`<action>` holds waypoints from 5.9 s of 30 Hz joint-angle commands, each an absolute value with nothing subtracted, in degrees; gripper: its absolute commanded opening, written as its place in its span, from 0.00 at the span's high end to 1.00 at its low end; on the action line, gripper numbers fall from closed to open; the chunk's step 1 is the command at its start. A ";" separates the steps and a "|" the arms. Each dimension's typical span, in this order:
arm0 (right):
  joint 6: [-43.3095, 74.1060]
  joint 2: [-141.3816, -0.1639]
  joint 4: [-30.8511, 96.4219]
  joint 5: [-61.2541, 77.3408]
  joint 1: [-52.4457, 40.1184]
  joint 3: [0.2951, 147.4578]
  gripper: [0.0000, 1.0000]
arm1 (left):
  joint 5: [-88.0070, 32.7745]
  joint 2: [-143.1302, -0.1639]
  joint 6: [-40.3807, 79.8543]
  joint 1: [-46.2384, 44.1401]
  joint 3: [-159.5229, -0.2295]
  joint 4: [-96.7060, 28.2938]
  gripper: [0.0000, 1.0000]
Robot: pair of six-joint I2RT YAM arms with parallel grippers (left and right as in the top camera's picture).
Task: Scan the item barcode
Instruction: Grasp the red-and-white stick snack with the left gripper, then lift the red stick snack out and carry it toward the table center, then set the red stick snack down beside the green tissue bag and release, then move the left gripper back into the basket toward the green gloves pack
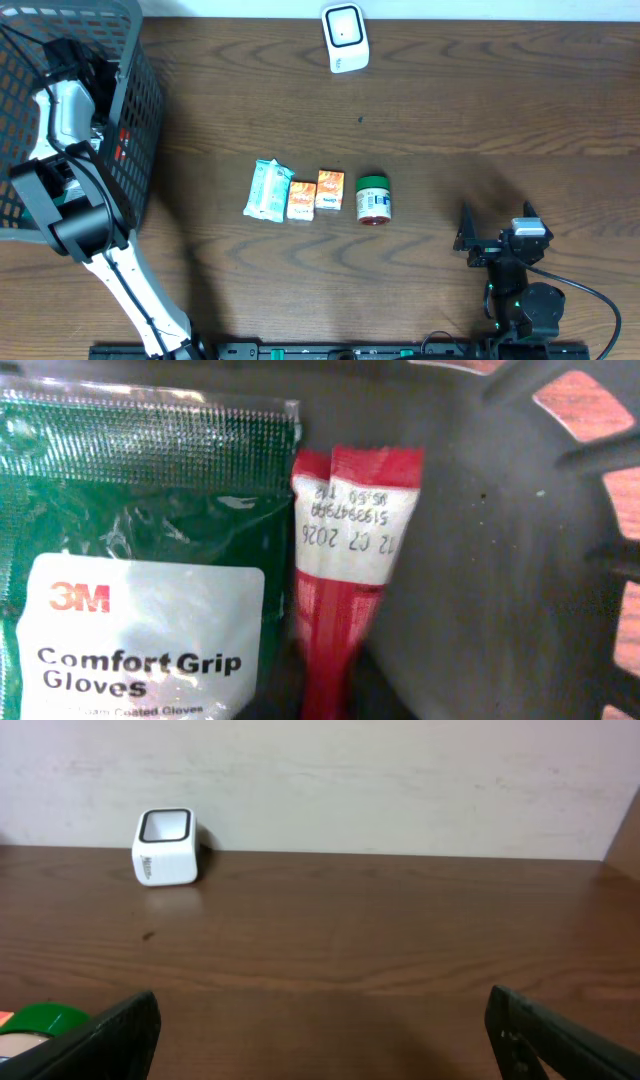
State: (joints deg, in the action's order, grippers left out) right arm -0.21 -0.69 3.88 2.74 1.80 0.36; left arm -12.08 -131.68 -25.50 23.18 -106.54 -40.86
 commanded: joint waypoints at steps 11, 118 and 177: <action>0.16 -0.38 4.10 2.42 1.04 0.32 0.01 | -11.27 -118.52 -18.52 23.38 -107.07 -40.45 0.93; 0.16 -0.38 4.12 2.42 1.04 0.32 0.01 | -1.83 -82.91 9.43 17.47 -101.49 -55.92 0.15; 0.16 -0.38 4.12 2.42 1.04 0.32 0.01 | 5.65 -124.77 -18.41 29.08 -101.51 -46.37 0.03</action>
